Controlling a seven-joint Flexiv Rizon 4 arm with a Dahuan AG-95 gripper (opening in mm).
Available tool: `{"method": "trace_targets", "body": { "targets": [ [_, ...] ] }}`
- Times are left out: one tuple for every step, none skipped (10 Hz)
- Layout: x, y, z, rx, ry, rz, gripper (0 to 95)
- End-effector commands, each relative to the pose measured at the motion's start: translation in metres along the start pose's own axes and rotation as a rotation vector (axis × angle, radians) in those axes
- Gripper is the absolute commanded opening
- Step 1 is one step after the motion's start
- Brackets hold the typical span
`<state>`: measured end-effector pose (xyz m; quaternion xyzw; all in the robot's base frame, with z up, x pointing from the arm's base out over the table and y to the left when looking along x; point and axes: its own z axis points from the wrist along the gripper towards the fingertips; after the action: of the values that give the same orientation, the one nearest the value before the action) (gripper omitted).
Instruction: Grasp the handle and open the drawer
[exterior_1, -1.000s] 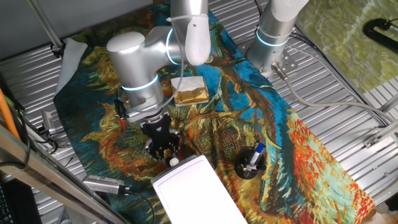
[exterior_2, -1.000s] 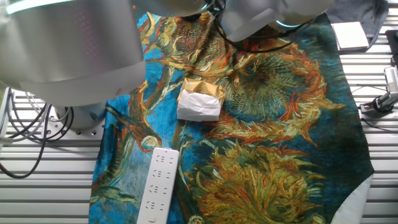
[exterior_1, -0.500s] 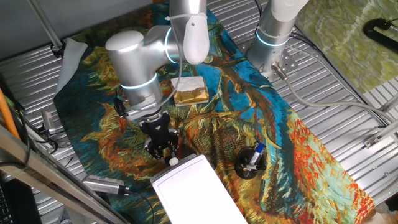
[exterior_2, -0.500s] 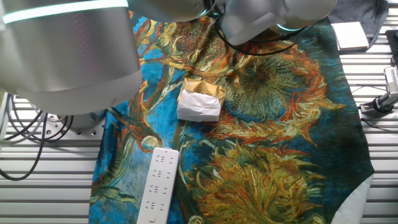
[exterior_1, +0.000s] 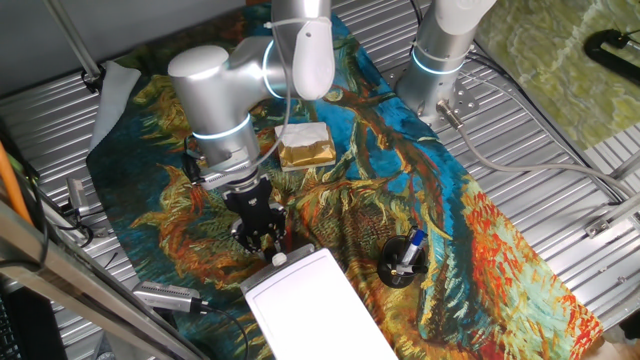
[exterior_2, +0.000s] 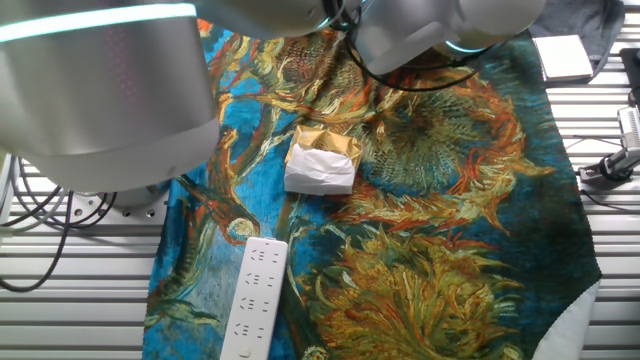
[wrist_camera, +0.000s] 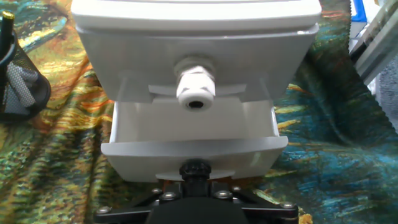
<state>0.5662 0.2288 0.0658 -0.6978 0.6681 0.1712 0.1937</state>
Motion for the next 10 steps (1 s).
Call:
{"method": "trace_targets", "body": {
  "targets": [
    [0.002,0.001,-0.006,-0.002,0.005,-0.004,0.0],
    [0.004,0.001,-0.008,-0.003,0.005,-0.007,0.0],
    [0.005,0.001,-0.008,-0.003,0.004,-0.009,0.0],
    [0.007,0.001,-0.007,-0.003,0.004,-0.01,0.0],
    [0.009,0.001,-0.006,-0.002,0.001,-0.01,0.0],
    [0.009,0.002,-0.007,-0.002,0.002,-0.01,0.0],
    [0.011,0.002,-0.01,-0.003,0.004,-0.012,0.0],
    [0.012,0.001,-0.013,-0.004,0.005,-0.017,0.0],
    [0.013,0.0,-0.013,-0.006,0.005,-0.019,0.0],
    [0.014,0.0,-0.013,-0.006,0.004,-0.019,0.0]
  ]
}}
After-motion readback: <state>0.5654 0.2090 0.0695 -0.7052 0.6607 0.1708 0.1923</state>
